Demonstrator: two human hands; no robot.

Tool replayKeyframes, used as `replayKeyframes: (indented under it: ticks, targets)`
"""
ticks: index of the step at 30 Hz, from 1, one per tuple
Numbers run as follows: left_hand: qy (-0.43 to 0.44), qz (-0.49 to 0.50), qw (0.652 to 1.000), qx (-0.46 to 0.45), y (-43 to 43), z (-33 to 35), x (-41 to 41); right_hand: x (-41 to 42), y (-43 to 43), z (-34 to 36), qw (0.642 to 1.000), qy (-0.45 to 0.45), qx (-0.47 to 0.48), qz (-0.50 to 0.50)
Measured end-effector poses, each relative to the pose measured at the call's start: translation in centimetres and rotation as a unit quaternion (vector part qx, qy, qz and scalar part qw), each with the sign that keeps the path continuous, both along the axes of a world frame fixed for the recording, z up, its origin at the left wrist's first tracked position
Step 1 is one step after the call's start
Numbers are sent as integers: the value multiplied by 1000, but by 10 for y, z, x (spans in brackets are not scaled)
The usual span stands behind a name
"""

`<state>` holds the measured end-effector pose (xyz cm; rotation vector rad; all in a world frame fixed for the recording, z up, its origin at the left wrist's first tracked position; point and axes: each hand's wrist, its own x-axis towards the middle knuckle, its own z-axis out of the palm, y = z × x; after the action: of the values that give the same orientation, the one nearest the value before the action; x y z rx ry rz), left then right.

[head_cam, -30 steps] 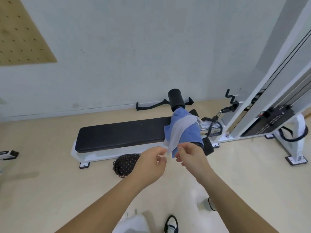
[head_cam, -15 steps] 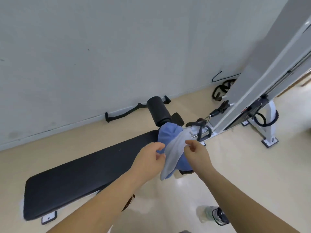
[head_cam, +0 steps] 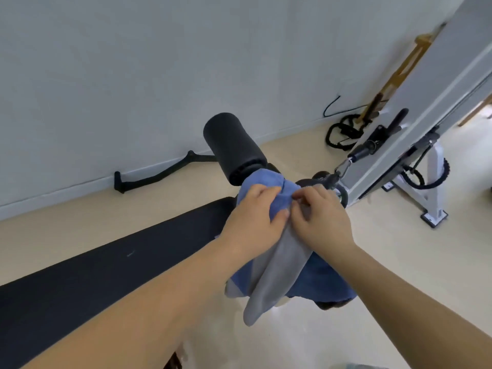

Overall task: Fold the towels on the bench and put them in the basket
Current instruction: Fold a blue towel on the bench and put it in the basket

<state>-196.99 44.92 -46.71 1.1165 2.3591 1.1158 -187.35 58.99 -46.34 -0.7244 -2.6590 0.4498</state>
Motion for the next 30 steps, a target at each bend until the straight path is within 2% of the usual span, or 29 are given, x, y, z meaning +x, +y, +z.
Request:
replayKeyframes:
  ticks: [3,5,10,15,18,20,22,23,24,26,27,28,30]
  targets:
    - [60,-11,997,39,19,-35,-11,1,3,-12,997,46,60,-6]
    - [45,13,994,96,26,-44,-17,-2,1,-14,995,46,86,-26]
    - [25,141,982,125,24,-44,-25,-4,-21,-17,984,-34,160,-65]
    - [-84,279,935,204,-44,3,-16,5,-33,-11,980,-103,153,-79]
    - [-149,303,912,232,-95,44,-10,0,-44,-5,974,-145,140,-98]
    - [-199,290,896,272,-125,62,-5,-4,-58,-3,960,-183,182,-112]
    - [-157,254,929,218,-155,74,4,-8,-71,-6,947,-182,245,-105]
    - [-131,235,945,184,-170,77,5,-10,-81,-5,953,-151,251,-73]
    - [-100,215,960,149,-185,78,8,-11,-94,-3,970,-111,218,-14]
    - [-39,181,978,100,-212,80,18,-10,-135,8,987,-21,53,153]
    - [-21,165,982,87,-224,82,23,-7,-161,16,971,8,-63,232]
    - [-15,149,985,81,-236,82,30,-2,-186,24,937,19,-177,300]
    - [-15,117,990,73,-259,79,44,5,-221,33,873,26,-322,365]
